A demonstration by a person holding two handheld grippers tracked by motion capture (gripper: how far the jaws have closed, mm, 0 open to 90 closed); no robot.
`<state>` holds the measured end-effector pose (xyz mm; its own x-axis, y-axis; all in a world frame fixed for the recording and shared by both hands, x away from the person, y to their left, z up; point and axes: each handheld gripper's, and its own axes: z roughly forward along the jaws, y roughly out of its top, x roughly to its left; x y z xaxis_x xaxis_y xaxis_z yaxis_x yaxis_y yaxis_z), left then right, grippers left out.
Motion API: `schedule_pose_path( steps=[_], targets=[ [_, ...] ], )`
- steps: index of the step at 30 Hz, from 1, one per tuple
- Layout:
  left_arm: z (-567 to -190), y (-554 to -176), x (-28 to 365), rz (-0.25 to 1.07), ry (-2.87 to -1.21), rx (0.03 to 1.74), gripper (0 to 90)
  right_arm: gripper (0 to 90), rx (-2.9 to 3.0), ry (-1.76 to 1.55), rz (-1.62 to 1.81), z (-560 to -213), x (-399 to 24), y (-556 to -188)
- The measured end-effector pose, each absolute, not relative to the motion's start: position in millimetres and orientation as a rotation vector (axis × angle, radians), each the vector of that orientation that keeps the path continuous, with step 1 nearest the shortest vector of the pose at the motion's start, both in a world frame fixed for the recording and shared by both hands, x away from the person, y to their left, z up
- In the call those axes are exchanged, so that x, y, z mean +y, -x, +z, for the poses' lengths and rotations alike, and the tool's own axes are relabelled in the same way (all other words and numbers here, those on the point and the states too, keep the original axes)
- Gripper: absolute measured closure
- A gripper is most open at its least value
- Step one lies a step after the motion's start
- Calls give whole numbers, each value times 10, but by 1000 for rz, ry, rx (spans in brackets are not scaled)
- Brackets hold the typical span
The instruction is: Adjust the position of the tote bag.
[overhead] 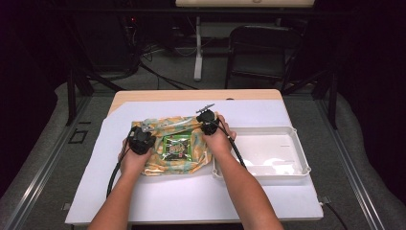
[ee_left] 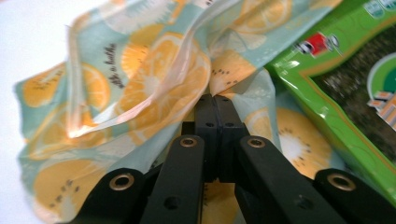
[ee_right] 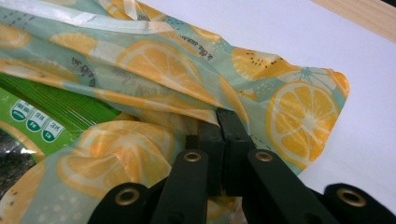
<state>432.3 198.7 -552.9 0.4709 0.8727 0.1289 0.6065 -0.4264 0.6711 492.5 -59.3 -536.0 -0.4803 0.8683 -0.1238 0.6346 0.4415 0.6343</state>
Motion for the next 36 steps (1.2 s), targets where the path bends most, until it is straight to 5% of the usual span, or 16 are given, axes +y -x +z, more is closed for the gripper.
schedule_pose_path(
  steps=[15, 36],
  targets=[
    [-5574, -4359, 1991, 619, -2173, 1242, 900, 840, 2271, -1271, 754, -5315, -616, -4908],
    [-5575, -4361, 1995, 601, -2158, 1256, 900, 547, 2261, -1209, 979, -4856, -724, -4585]
  ],
)
